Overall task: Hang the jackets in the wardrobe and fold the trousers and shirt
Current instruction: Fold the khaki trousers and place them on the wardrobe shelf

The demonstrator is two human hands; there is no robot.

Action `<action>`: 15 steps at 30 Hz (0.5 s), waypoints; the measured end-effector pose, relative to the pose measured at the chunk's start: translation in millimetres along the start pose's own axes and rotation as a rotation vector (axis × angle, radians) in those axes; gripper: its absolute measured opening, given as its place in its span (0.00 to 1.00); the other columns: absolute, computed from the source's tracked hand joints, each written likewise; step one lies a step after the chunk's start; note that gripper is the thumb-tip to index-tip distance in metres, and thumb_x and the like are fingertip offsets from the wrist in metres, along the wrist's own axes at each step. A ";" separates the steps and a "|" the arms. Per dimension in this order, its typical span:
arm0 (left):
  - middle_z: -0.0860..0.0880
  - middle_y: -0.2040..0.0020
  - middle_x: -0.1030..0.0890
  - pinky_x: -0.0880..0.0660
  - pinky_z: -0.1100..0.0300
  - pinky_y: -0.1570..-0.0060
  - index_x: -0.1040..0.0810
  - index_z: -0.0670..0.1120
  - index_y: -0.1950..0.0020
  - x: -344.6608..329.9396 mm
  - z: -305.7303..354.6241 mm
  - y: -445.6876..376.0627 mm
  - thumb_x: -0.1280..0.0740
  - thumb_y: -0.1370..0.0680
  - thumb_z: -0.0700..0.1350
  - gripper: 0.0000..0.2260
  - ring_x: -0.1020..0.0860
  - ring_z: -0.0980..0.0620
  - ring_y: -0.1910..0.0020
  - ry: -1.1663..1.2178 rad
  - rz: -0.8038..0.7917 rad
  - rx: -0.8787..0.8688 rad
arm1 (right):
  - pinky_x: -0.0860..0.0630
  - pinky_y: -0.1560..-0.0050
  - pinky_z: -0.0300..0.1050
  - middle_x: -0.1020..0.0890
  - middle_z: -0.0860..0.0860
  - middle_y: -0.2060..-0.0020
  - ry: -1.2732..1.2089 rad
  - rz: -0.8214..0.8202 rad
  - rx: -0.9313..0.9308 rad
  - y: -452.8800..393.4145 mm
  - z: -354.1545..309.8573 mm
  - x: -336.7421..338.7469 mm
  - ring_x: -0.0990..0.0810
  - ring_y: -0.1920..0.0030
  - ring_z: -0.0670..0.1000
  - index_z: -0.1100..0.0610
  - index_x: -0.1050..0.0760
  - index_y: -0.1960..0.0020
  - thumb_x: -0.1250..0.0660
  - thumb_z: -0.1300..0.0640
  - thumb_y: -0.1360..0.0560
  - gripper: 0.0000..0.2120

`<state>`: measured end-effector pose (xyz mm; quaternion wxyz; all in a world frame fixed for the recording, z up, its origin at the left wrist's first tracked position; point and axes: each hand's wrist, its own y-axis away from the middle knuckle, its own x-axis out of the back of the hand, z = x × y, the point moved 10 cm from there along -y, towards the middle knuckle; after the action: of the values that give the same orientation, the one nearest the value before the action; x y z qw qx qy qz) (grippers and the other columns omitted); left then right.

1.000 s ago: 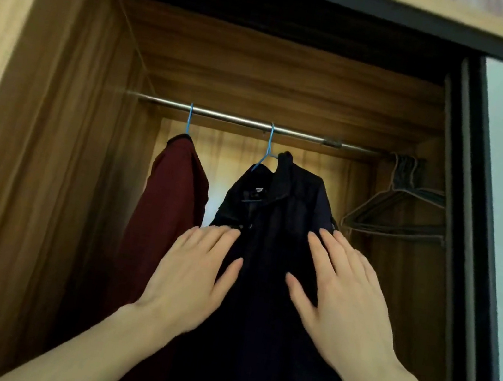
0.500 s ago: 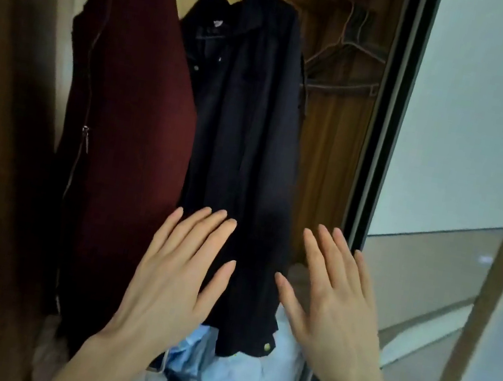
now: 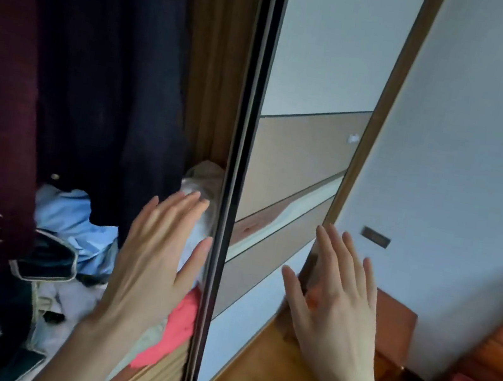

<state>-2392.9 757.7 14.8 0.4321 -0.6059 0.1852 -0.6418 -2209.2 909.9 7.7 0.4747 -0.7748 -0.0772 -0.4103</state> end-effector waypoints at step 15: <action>0.43 0.25 0.26 0.32 0.36 0.27 0.26 0.42 0.24 -133.7 223.9 -12.1 0.45 0.13 0.56 0.25 0.30 0.43 0.23 0.458 -0.148 -0.267 | 0.45 0.18 0.54 0.32 0.48 0.21 0.186 0.169 -0.427 122.8 190.8 111.5 0.41 0.18 0.47 0.51 0.34 0.20 0.37 0.39 0.19 0.30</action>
<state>-2201.3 932.6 -14.5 0.2470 -0.5085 0.3162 -0.7619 -1966.7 966.3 -36.3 0.3382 -0.8201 0.1204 -0.4456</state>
